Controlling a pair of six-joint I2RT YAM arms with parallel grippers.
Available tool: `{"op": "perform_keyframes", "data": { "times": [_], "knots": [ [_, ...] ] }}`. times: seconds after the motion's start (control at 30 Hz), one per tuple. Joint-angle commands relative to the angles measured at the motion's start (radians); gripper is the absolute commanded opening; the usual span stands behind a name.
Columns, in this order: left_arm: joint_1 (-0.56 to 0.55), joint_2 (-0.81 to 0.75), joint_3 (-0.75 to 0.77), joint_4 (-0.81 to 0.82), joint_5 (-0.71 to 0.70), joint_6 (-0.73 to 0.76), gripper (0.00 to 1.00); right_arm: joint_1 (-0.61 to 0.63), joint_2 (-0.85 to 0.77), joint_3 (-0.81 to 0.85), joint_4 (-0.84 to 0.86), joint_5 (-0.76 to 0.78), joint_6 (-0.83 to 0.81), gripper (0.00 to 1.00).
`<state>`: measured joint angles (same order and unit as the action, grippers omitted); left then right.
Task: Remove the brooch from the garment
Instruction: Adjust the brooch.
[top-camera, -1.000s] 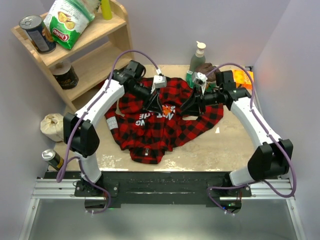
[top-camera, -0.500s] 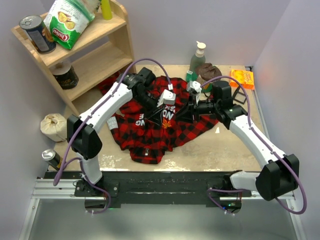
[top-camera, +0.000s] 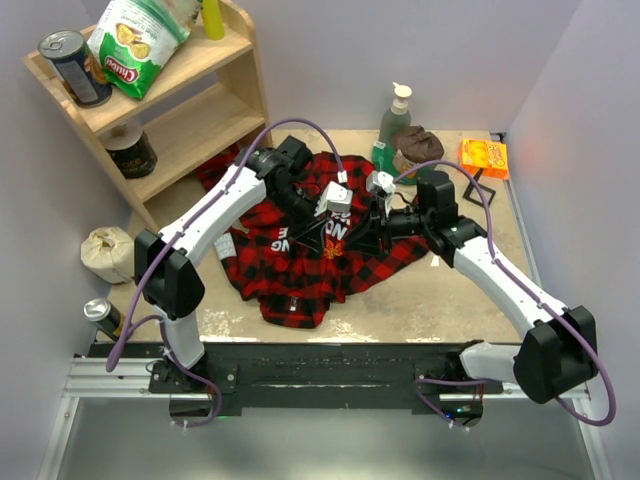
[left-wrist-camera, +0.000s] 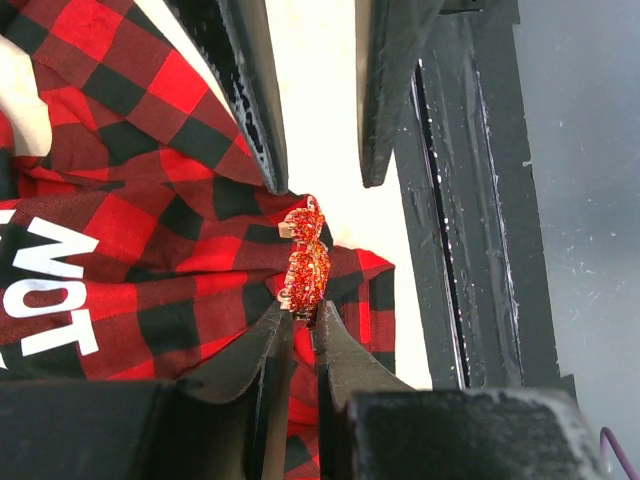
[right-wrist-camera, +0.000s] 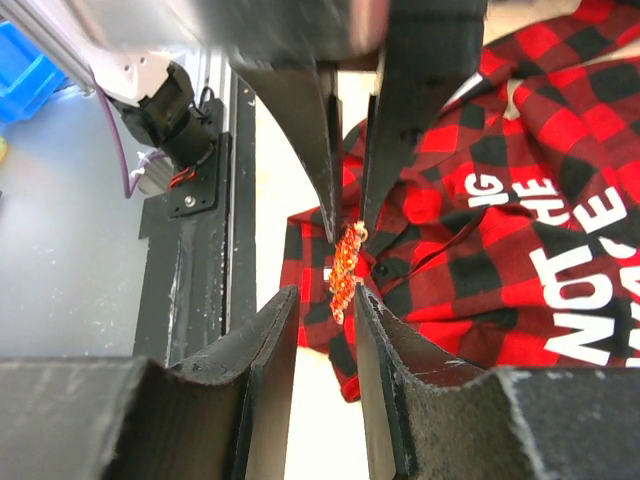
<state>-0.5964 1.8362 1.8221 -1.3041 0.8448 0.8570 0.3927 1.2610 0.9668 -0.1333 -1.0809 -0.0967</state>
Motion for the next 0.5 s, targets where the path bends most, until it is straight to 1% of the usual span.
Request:
{"op": "perform_keyframes", "data": {
  "times": [0.0,0.33,0.47],
  "knots": [
    [0.001,-0.049,0.019,-0.012,0.051,0.03,0.0,0.006,-0.015,-0.019,0.035,0.012,-0.002,0.33],
    [0.003,-0.054,0.055,-0.012,0.089,0.028,0.0,0.024,0.001,-0.031,0.001,0.012,-0.031,0.33],
    [0.001,-0.055,0.065,-0.012,0.094,0.027,0.0,0.028,-0.003,-0.042,0.008,0.041,-0.035,0.33]
  ]
}}
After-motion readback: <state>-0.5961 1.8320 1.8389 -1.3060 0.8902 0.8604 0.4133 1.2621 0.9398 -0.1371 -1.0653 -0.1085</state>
